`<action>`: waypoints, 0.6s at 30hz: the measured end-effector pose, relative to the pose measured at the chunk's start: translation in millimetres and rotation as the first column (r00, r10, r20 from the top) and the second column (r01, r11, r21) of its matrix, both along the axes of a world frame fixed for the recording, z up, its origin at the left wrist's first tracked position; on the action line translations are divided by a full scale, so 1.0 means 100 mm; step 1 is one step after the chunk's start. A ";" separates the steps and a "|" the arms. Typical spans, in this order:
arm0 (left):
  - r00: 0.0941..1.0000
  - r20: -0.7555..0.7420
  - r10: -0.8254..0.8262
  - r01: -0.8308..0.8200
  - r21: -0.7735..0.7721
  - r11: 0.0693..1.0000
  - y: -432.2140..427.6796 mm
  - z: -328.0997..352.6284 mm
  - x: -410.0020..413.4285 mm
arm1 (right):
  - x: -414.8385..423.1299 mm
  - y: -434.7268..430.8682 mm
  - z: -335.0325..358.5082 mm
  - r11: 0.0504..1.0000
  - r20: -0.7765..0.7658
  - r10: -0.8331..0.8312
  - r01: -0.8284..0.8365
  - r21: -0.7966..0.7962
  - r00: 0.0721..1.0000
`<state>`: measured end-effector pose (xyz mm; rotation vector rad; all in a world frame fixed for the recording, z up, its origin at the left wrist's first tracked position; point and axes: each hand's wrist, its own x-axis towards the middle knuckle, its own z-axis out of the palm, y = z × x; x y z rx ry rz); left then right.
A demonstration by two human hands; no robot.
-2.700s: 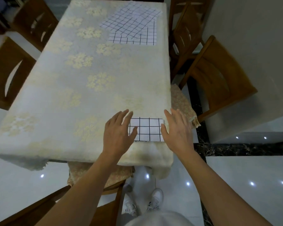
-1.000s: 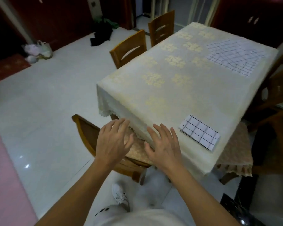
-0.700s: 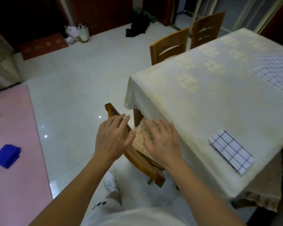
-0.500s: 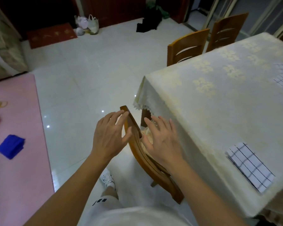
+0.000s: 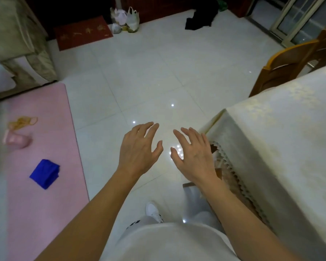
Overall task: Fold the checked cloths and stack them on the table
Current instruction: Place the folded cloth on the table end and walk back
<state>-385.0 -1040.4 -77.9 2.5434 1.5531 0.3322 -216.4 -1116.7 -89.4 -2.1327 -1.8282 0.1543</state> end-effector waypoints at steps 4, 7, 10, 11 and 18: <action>0.999 0.026 0.032 -0.032 -0.014 0.999 0.44 0.02 -0.23 | -0.20 0.49 -0.04 0.998 0.008 0.022 -0.022 -0.051 1.000; 0.999 0.009 0.041 -0.041 -0.001 0.999 0.78 -0.03 -0.35 | -0.29 0.87 -0.03 0.997 -0.003 0.042 -0.042 -0.058 0.999; 0.999 -0.028 0.034 -0.034 -0.004 0.999 1.16 -0.09 -0.40 | -0.33 1.28 -0.05 0.996 -0.012 0.063 -0.064 -0.066 0.998; 0.999 -0.035 0.031 -0.032 -0.003 0.999 1.30 -0.10 -0.40 | -0.33 1.42 -0.06 0.995 -0.015 0.069 -0.070 -0.072 0.997; 0.997 -0.075 0.022 -0.023 -0.010 1.000 2.51 -0.11 -0.07 | 0.00 2.56 -0.20 0.998 -0.018 0.047 -0.048 -0.042 0.999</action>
